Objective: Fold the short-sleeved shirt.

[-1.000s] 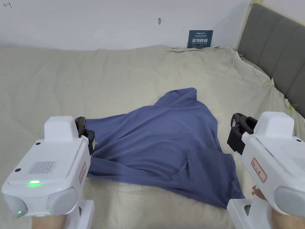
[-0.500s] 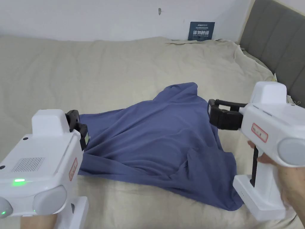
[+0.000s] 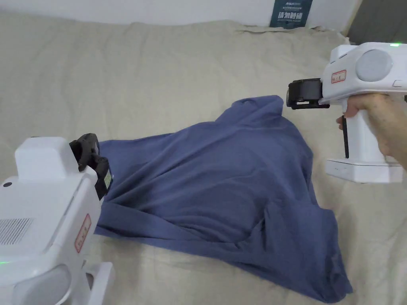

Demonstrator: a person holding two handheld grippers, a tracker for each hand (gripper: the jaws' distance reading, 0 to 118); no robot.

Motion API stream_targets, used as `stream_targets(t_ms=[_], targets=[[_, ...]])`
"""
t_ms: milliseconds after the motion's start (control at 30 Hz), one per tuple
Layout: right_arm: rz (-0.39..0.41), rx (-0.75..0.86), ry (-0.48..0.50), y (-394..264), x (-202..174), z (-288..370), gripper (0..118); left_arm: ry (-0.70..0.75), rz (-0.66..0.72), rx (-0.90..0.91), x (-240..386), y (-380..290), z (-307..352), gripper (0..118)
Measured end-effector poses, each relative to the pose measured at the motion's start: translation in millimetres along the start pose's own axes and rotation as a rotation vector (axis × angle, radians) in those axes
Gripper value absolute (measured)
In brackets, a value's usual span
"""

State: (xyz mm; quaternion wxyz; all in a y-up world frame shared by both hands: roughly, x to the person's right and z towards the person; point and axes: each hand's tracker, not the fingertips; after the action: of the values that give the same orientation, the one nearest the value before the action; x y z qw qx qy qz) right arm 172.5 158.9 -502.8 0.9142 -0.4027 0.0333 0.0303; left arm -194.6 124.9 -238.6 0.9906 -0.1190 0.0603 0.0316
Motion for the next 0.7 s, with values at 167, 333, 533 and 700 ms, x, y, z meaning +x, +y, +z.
stream_targets(t_ms=[167, 333, 533, 700], targets=[[-0.054, -0.131, -0.066, 25, 8, -75, 118, 0.015, 0.009, -0.011, 1, 0, -25, 0], [0.003, -0.238, -0.083, 29, 7, -142, 117, 0.028, 0.023, -0.028, 0, -6, -52, 0], [-0.082, -0.29, -0.1, 20, 19, -196, 93, 0.047, 0.018, -0.057, -3, -14, -75, 0], [-0.118, -0.301, -0.116, 11, 26, -215, 65, 0.057, 0.032, -0.081, -4, -22, -84, 0]])
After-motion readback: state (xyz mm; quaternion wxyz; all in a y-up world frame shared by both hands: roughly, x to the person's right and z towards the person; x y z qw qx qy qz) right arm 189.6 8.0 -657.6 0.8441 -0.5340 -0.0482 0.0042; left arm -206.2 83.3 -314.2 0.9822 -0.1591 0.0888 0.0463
